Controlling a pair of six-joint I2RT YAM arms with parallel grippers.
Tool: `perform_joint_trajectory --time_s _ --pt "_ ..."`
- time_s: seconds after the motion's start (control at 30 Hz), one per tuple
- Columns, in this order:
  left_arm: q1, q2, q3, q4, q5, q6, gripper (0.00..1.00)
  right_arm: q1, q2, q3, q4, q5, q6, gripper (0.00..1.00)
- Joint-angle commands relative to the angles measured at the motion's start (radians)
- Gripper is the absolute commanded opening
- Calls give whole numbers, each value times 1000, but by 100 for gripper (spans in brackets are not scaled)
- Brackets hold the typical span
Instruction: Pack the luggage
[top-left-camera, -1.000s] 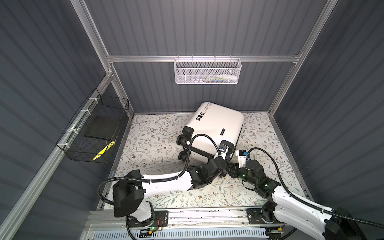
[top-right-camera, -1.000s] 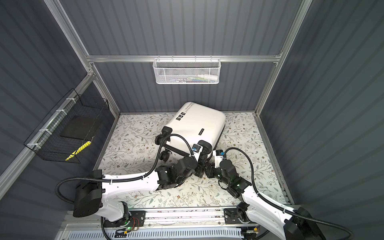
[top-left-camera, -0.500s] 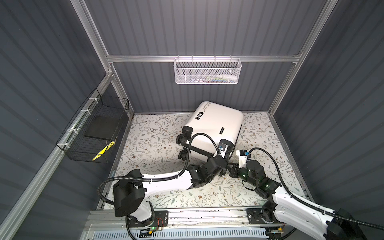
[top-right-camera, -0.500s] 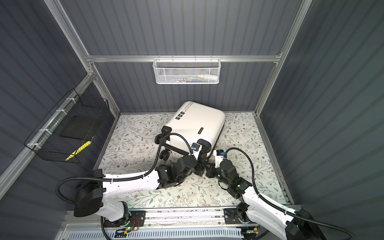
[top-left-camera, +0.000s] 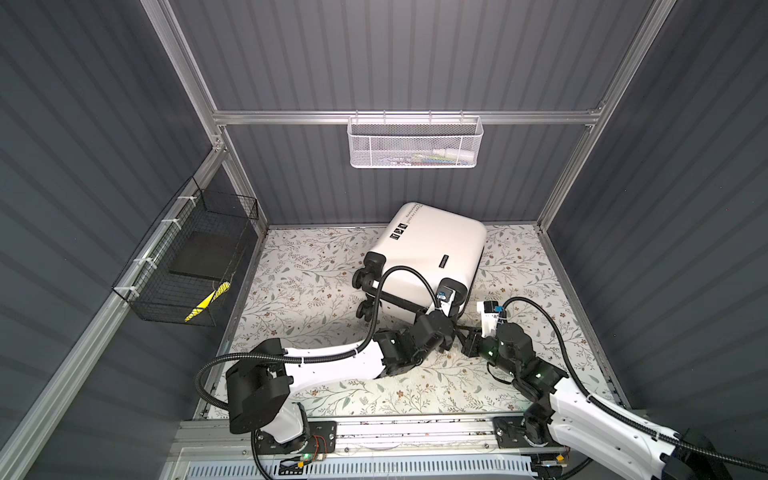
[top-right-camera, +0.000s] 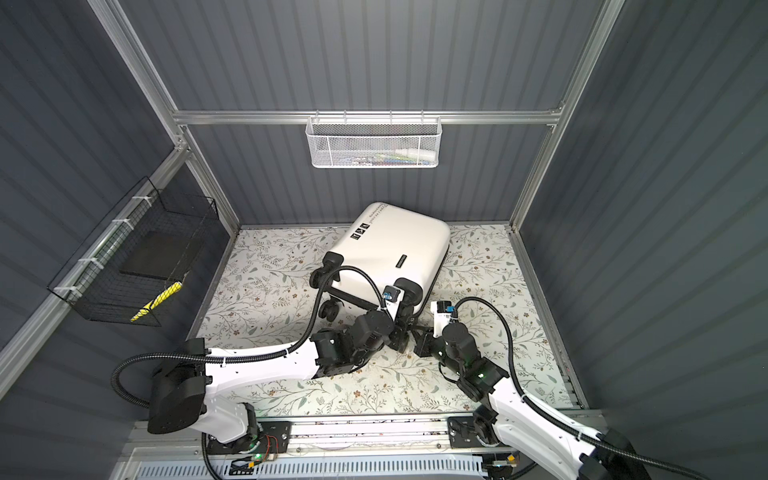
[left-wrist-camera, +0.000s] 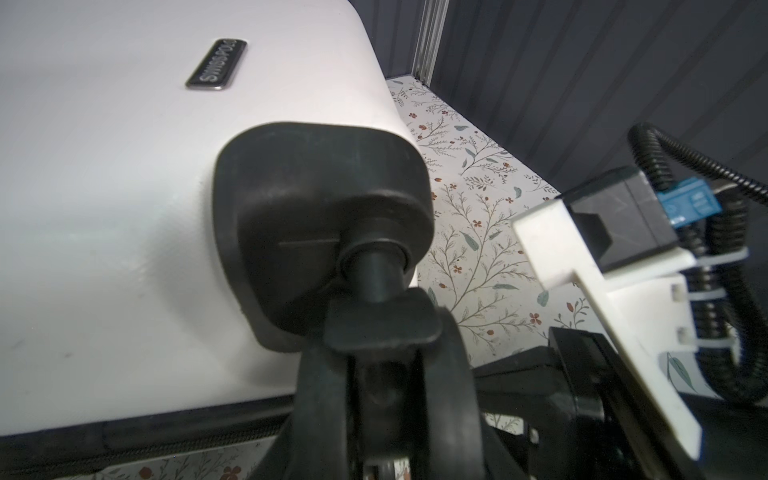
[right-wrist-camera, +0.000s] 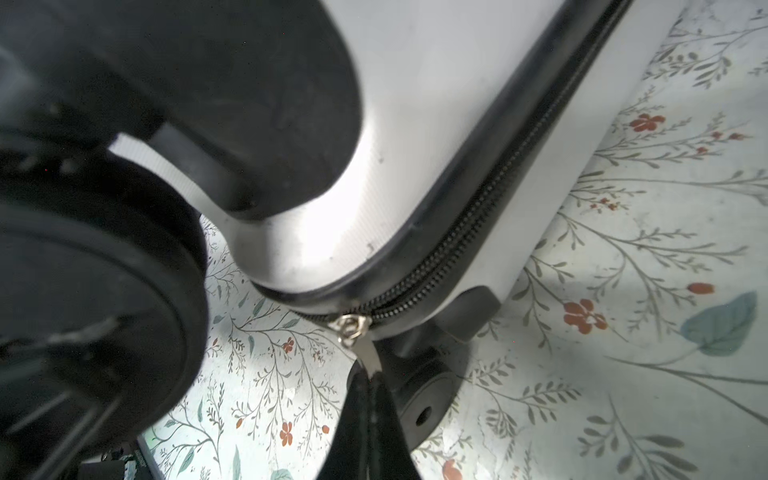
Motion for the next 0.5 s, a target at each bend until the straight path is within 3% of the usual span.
perform_joint_trajectory --time_s 0.0,0.2,0.47 --pt "3 -43 14 141 -26 -9 0 -35 6 -15 -25 119 46 0" --pt "3 -66 -10 141 -32 -11 0 -77 -11 -37 -22 148 101 0" --pt "3 -62 -4 143 -30 -7 0 -77 -38 -52 51 -35 4 2"
